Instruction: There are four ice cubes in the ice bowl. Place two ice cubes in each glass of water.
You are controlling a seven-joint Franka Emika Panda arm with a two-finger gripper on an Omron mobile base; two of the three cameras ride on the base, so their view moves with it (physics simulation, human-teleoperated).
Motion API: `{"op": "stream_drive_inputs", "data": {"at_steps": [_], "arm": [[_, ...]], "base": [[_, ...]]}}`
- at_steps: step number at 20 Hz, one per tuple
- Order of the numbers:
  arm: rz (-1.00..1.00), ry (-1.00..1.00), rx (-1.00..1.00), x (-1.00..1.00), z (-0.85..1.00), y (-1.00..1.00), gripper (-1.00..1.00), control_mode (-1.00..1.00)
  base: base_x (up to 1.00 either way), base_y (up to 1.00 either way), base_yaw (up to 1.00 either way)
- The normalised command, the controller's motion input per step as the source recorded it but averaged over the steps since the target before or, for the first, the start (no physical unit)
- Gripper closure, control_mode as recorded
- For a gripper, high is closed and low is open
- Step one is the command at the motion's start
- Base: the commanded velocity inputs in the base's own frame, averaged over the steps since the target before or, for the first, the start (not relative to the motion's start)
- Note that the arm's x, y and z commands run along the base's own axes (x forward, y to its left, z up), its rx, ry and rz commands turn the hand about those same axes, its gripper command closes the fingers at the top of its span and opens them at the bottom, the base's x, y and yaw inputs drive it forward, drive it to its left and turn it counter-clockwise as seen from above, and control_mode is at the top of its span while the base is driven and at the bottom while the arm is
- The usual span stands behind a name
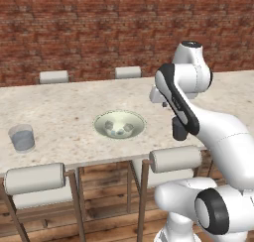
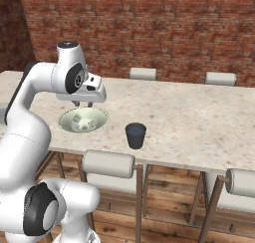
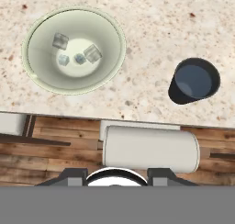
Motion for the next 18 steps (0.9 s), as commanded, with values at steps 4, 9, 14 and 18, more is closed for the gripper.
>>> {"op": "stream_drive_inputs", "data": {"at_steps": [4, 9, 14, 18], "arm": [[0.00, 0.00, 0.00, -0.16, -0.04, 0.00, -1.00, -1.00], [0.00, 0.00, -0.01, -0.35, -0.20, 0.00, -1.00, -1.00], [0.00, 0.00, -0.01, -0.44, -0.30, 0.00, -1.00, -1.00], [0.00, 0.00, 0.00, -0.47, -0.33, 0.00, -1.00, -1.00]], "base": [[0.00, 0.00, 0.00], [0.00, 0.00, 0.00], [0.00, 0.00, 0.00], [0.00, 0.00, 0.00]]}}
